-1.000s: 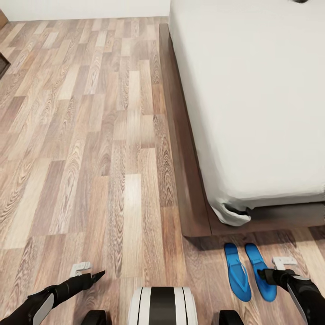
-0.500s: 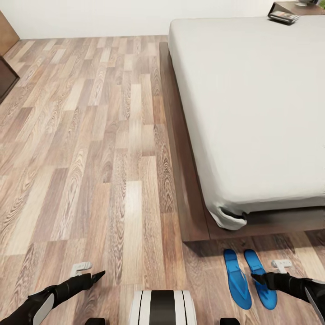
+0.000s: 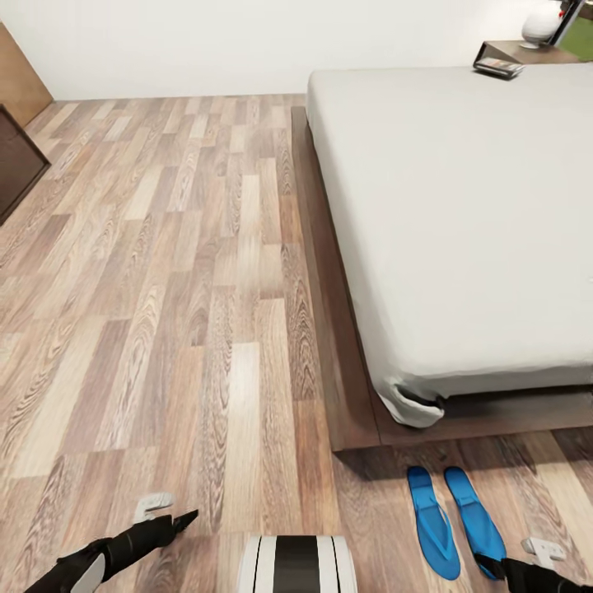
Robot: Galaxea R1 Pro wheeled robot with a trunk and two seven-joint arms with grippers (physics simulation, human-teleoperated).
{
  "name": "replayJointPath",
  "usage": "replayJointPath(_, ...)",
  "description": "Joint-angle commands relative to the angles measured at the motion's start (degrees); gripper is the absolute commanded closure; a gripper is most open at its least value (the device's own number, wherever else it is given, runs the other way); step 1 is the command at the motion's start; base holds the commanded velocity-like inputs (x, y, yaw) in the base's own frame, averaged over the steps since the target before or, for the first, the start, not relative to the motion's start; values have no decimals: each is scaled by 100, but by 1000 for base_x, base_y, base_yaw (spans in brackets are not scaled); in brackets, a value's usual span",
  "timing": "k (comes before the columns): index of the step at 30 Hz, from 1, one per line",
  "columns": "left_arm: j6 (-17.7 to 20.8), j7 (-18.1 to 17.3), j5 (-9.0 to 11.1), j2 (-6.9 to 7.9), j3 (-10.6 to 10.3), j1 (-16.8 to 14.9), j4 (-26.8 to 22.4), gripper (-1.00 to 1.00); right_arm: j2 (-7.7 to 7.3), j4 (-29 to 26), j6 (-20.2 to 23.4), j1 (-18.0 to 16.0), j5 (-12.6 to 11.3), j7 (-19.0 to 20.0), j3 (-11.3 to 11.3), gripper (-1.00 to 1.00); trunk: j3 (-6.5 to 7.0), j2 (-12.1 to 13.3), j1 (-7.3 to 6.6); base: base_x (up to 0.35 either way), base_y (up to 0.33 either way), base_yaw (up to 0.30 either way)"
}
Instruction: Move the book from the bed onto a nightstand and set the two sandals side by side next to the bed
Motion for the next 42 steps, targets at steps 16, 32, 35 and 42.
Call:
replayJointPath(16, -298, 22, 62, -350, 11, 89, 270, -100, 326, 605, -196, -2, 32, 37, -48, -100, 108, 6, -14, 0, 0, 0)
replayJointPath(32, -291, 22, 51, -365, 12, 108, 259, -100, 350, 775, -196, -2, 19, 41, -48, -100, 374, 22, -45, 0, 0, 0)
replayJointPath(35, -291, 22, 51, -365, 12, 108, 260, -100, 351, 776, -196, -2, 19, 41, -48, -100, 440, 26, -53, 0, 0, 0)
replayJointPath(42, -291, 22, 51, -365, 12, 106, 260, -100, 350, 776, -196, -2, 16, 41, -48, -100, 595, 35, -71, 0, 0, 0)
